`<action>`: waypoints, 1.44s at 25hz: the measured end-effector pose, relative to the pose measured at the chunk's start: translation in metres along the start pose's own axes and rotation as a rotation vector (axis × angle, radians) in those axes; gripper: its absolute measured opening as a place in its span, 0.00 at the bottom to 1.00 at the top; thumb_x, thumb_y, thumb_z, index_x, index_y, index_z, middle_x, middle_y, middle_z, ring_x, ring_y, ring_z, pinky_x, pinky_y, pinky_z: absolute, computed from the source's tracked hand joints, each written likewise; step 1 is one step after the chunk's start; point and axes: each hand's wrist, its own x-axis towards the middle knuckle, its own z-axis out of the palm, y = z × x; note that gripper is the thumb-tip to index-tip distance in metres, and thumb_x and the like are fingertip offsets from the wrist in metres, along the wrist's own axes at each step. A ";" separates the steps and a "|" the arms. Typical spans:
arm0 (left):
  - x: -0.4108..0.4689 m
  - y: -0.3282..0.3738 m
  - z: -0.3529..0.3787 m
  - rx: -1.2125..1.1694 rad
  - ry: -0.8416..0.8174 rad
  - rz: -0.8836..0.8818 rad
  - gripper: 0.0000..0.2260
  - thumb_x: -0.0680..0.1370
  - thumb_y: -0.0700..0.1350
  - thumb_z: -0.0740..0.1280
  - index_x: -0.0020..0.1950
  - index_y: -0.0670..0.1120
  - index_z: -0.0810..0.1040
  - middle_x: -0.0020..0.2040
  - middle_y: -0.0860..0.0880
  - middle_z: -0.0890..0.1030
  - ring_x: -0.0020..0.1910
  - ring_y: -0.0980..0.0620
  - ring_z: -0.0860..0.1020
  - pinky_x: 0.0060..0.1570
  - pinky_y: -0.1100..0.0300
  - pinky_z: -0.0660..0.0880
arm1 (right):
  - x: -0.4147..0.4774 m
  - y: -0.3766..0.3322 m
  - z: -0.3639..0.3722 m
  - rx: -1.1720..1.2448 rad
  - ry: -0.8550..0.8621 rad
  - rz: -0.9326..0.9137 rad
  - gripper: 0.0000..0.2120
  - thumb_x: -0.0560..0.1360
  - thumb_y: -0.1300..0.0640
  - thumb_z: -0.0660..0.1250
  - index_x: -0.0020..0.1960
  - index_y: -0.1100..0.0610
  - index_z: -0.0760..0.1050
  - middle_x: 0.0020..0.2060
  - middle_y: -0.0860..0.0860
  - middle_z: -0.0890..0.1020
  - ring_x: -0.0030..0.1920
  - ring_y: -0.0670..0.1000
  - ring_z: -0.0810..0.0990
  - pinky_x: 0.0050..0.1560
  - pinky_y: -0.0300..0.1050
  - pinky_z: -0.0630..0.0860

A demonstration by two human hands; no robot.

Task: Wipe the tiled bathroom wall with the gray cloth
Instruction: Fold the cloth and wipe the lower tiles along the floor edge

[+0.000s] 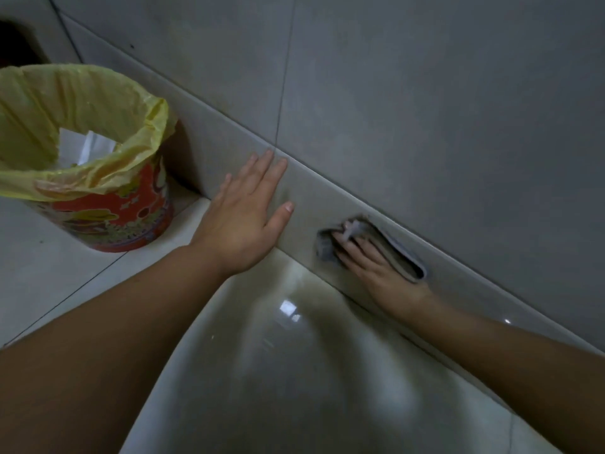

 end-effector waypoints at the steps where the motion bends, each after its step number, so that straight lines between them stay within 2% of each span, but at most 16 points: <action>1: -0.002 0.005 0.000 -0.001 0.001 0.004 0.30 0.80 0.60 0.49 0.81 0.53 0.48 0.81 0.53 0.46 0.80 0.55 0.43 0.76 0.51 0.44 | 0.013 0.000 -0.008 0.022 0.068 0.005 0.27 0.77 0.65 0.45 0.75 0.63 0.60 0.75 0.57 0.62 0.75 0.48 0.59 0.75 0.46 0.46; 3: -0.004 0.012 0.003 0.010 -0.002 0.010 0.29 0.82 0.59 0.51 0.81 0.53 0.48 0.81 0.53 0.46 0.80 0.55 0.43 0.76 0.52 0.43 | 0.031 0.001 -0.008 -0.098 0.143 -0.007 0.25 0.79 0.68 0.43 0.73 0.66 0.64 0.72 0.58 0.68 0.73 0.55 0.65 0.75 0.47 0.48; 4: -0.005 0.015 0.006 0.016 -0.002 0.011 0.29 0.82 0.59 0.52 0.81 0.53 0.48 0.81 0.53 0.46 0.80 0.55 0.43 0.76 0.53 0.43 | 0.030 0.002 0.004 -0.183 0.084 -0.008 0.26 0.78 0.68 0.44 0.76 0.65 0.58 0.75 0.56 0.64 0.76 0.54 0.59 0.76 0.46 0.45; 6: -0.007 0.023 0.012 0.011 0.006 0.012 0.30 0.80 0.60 0.50 0.81 0.53 0.49 0.81 0.53 0.47 0.80 0.55 0.44 0.76 0.53 0.44 | -0.002 0.005 0.034 -0.277 -0.112 -0.061 0.35 0.74 0.65 0.50 0.79 0.61 0.43 0.79 0.52 0.45 0.78 0.50 0.43 0.76 0.44 0.40; 8: -0.009 0.030 0.018 -0.002 0.002 0.019 0.31 0.79 0.61 0.49 0.81 0.53 0.50 0.81 0.53 0.48 0.80 0.54 0.45 0.76 0.52 0.45 | -0.057 0.018 0.041 -0.314 -0.246 -0.107 0.38 0.71 0.64 0.54 0.78 0.58 0.44 0.78 0.50 0.39 0.78 0.47 0.39 0.76 0.43 0.40; 12: -0.017 0.049 0.024 0.011 0.003 0.045 0.31 0.79 0.60 0.49 0.81 0.53 0.50 0.81 0.52 0.48 0.80 0.54 0.45 0.76 0.54 0.43 | -0.084 0.011 -0.028 -0.249 0.104 0.111 0.31 0.72 0.70 0.57 0.75 0.63 0.61 0.76 0.57 0.60 0.78 0.51 0.42 0.77 0.46 0.43; 14: -0.019 0.055 0.017 -0.003 0.041 0.041 0.30 0.79 0.60 0.49 0.81 0.53 0.50 0.81 0.52 0.48 0.80 0.55 0.44 0.75 0.57 0.42 | -0.047 0.004 -0.071 -0.285 0.214 0.078 0.28 0.72 0.70 0.56 0.72 0.65 0.66 0.73 0.62 0.65 0.78 0.55 0.45 0.77 0.47 0.40; 16: -0.019 0.057 0.008 -0.012 0.094 0.023 0.29 0.81 0.59 0.50 0.81 0.52 0.50 0.81 0.51 0.49 0.80 0.55 0.45 0.74 0.57 0.42 | 0.002 0.001 -0.085 -0.424 0.273 -0.011 0.25 0.73 0.68 0.59 0.70 0.66 0.70 0.71 0.63 0.69 0.76 0.61 0.57 0.77 0.46 0.40; 19: -0.028 0.051 0.000 -0.016 0.141 -0.025 0.27 0.84 0.55 0.54 0.81 0.52 0.50 0.81 0.51 0.49 0.80 0.54 0.46 0.77 0.53 0.45 | 0.072 -0.009 -0.068 -0.535 0.217 -0.076 0.22 0.74 0.65 0.54 0.65 0.64 0.75 0.66 0.60 0.75 0.67 0.60 0.74 0.75 0.45 0.39; 22: -0.052 0.035 -0.001 0.016 0.145 -0.062 0.27 0.84 0.55 0.54 0.81 0.53 0.50 0.81 0.51 0.50 0.79 0.55 0.46 0.76 0.54 0.45 | 0.080 -0.020 -0.030 -0.609 -0.028 -0.063 0.26 0.71 0.64 0.50 0.63 0.60 0.78 0.64 0.55 0.78 0.65 0.54 0.77 0.75 0.45 0.39; 24: -0.069 0.026 0.001 0.023 0.130 -0.094 0.26 0.84 0.56 0.53 0.81 0.53 0.50 0.81 0.52 0.50 0.79 0.55 0.46 0.77 0.52 0.46 | 0.029 -0.010 0.005 -0.619 -0.199 -0.094 0.29 0.69 0.64 0.51 0.69 0.63 0.71 0.65 0.56 0.77 0.67 0.55 0.75 0.76 0.43 0.38; 26: -0.082 0.026 0.007 0.034 0.097 -0.113 0.27 0.84 0.57 0.52 0.81 0.53 0.50 0.81 0.51 0.49 0.80 0.54 0.46 0.77 0.51 0.46 | -0.045 0.002 0.015 -0.587 -0.280 -0.079 0.37 0.68 0.64 0.51 0.77 0.62 0.54 0.69 0.55 0.72 0.75 0.53 0.63 0.76 0.42 0.41; 27: -0.087 0.030 0.011 0.040 0.080 -0.111 0.27 0.83 0.58 0.51 0.81 0.53 0.50 0.81 0.51 0.50 0.80 0.54 0.46 0.77 0.51 0.46 | -0.080 0.009 0.011 -0.565 -0.267 -0.046 0.39 0.67 0.65 0.51 0.78 0.61 0.50 0.71 0.55 0.70 0.77 0.51 0.56 0.75 0.43 0.43; 30: -0.089 0.054 0.021 0.014 0.056 -0.069 0.27 0.84 0.56 0.53 0.81 0.52 0.51 0.81 0.50 0.50 0.80 0.52 0.47 0.77 0.51 0.47 | -0.131 0.017 -0.044 -0.486 -0.005 0.015 0.35 0.68 0.69 0.54 0.76 0.61 0.60 0.75 0.56 0.64 0.78 0.49 0.42 0.76 0.42 0.43; 33: -0.073 0.084 0.027 -0.014 0.080 0.002 0.28 0.82 0.57 0.52 0.81 0.52 0.51 0.81 0.50 0.50 0.80 0.53 0.47 0.77 0.51 0.48 | -0.102 0.011 -0.086 -0.468 0.178 0.016 0.30 0.71 0.70 0.61 0.73 0.63 0.66 0.75 0.60 0.63 0.78 0.57 0.47 0.77 0.46 0.40; 36: -0.057 0.101 0.040 -0.017 0.066 0.022 0.27 0.83 0.55 0.55 0.81 0.52 0.51 0.81 0.51 0.49 0.80 0.54 0.45 0.76 0.53 0.46 | -0.066 0.012 -0.069 -0.511 0.166 0.027 0.27 0.73 0.70 0.61 0.73 0.63 0.66 0.74 0.60 0.64 0.75 0.61 0.55 0.77 0.50 0.41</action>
